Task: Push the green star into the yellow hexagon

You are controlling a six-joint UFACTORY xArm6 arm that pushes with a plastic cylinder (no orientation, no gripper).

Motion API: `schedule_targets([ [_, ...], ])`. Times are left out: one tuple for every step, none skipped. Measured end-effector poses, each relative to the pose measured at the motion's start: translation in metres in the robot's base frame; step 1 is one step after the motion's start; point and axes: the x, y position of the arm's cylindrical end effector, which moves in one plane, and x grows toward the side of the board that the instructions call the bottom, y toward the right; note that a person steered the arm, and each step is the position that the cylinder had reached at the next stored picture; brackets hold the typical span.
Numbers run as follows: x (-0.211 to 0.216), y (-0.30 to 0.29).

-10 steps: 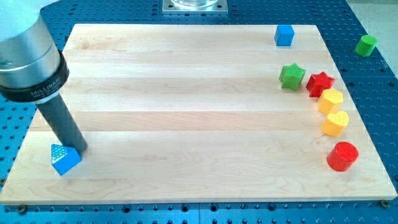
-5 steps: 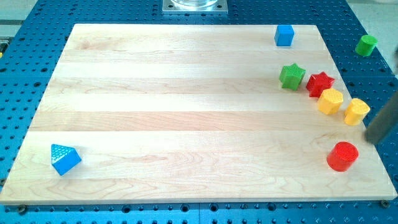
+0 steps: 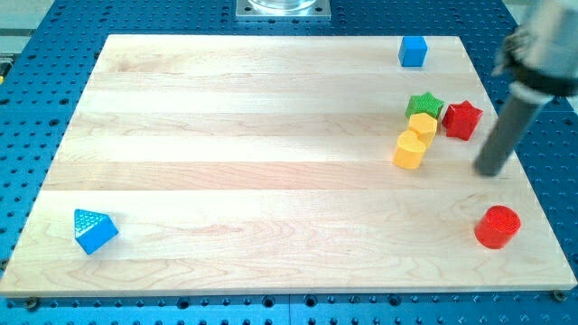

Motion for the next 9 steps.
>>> schedule_targets([
  [-0.047, 0.047],
  [-0.054, -0.046],
  [-0.051, -0.173],
  [-0.054, -0.191],
  [-0.079, -0.104],
  [-0.101, -0.036],
  [-0.130, -0.098],
  [-0.101, -0.219],
  [-0.044, -0.313],
])
